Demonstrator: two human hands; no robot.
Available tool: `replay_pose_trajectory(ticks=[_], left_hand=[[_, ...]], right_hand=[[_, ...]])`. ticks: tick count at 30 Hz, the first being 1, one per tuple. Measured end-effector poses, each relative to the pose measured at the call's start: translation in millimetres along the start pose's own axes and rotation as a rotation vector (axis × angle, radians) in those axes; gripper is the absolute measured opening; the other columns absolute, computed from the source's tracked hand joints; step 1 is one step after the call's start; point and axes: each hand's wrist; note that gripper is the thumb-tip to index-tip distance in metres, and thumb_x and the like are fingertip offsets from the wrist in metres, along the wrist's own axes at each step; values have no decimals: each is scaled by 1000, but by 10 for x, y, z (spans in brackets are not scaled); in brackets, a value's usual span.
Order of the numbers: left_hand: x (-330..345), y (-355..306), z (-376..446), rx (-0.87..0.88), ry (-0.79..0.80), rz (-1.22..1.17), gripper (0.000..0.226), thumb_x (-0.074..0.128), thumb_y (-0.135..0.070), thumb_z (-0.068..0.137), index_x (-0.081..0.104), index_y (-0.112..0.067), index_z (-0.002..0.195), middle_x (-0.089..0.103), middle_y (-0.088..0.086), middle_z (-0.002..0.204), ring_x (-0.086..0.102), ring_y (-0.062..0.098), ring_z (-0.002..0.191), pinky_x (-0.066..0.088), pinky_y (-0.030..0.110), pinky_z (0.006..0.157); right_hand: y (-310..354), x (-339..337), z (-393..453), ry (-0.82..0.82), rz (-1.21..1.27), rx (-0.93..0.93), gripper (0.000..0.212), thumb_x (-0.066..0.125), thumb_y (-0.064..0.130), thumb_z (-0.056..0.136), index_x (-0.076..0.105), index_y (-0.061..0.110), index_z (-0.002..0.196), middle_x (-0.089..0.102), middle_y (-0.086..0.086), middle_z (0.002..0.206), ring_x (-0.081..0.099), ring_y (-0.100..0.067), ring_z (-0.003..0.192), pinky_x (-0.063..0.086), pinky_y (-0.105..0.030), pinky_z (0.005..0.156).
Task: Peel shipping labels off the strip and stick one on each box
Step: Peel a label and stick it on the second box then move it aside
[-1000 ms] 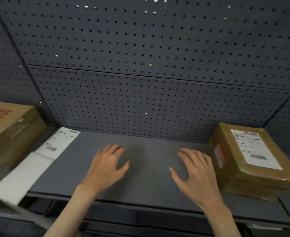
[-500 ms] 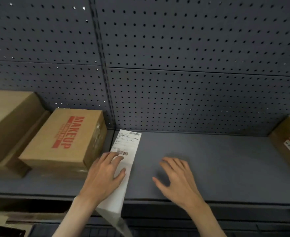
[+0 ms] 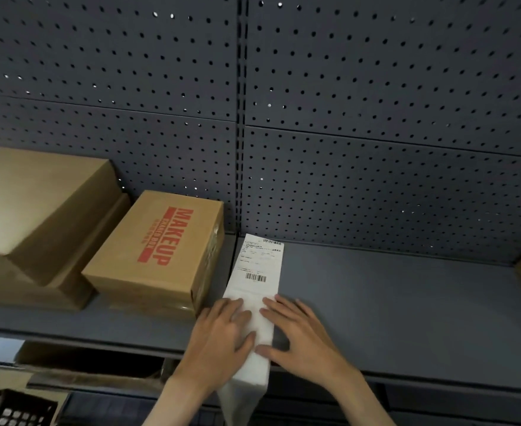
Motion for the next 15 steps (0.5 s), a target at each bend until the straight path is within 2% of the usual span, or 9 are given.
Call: replay_pose_trajectory(ticks=[4, 8, 10, 13, 15], left_hand=[[17, -68, 33, 39, -36, 19, 35, 50, -50, 82, 73, -30, 97, 71, -6, 116, 68, 18, 105, 57, 34, 77], [-35, -92, 43, 90, -132, -46, 32, 49, -41, 86, 73, -24, 100, 68, -3, 121, 65, 18, 109, 56, 34, 79], [-170, -119, 18, 131, -211, -106, 25, 55, -32, 87, 74, -20, 99, 68, -3, 117, 66, 17, 104, 55, 32, 76], [-465, -95, -65, 181, -380, -153, 15, 67, -21, 85, 74, -16, 97, 68, -4, 105, 63, 15, 92, 46, 27, 72], [-684, 14, -142, 157, -486, -151, 12, 70, -17, 84, 75, -15, 95, 67, -4, 98, 62, 14, 87, 43, 26, 72]], right_hand=[[-130, -121, -35, 45, 23, 14, 80, 59, 65, 87, 38, 31, 155, 21, 17, 167, 6, 2, 154, -1, -30, 127], [-103, -149, -55, 31, 20, 34, 79, 62, 62, 84, 43, 29, 153, 25, 16, 165, 12, -1, 153, 5, -31, 128], [-47, -125, -51, 7, 12, 27, 76, 62, 62, 83, 46, 29, 150, 29, 16, 163, 18, -3, 151, 10, -27, 125], [70, -101, -14, -57, 20, 13, 74, 59, 66, 83, 50, 29, 146, 34, 16, 159, 23, -3, 148, 9, -17, 117], [157, -91, 39, -108, 33, 11, 73, 57, 69, 84, 52, 29, 145, 34, 18, 157, 23, -2, 147, 12, -18, 118]])
Point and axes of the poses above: each hand's wrist, its own z-axis towards the middle knuckle, its own x-axis out of the palm, y = z × x
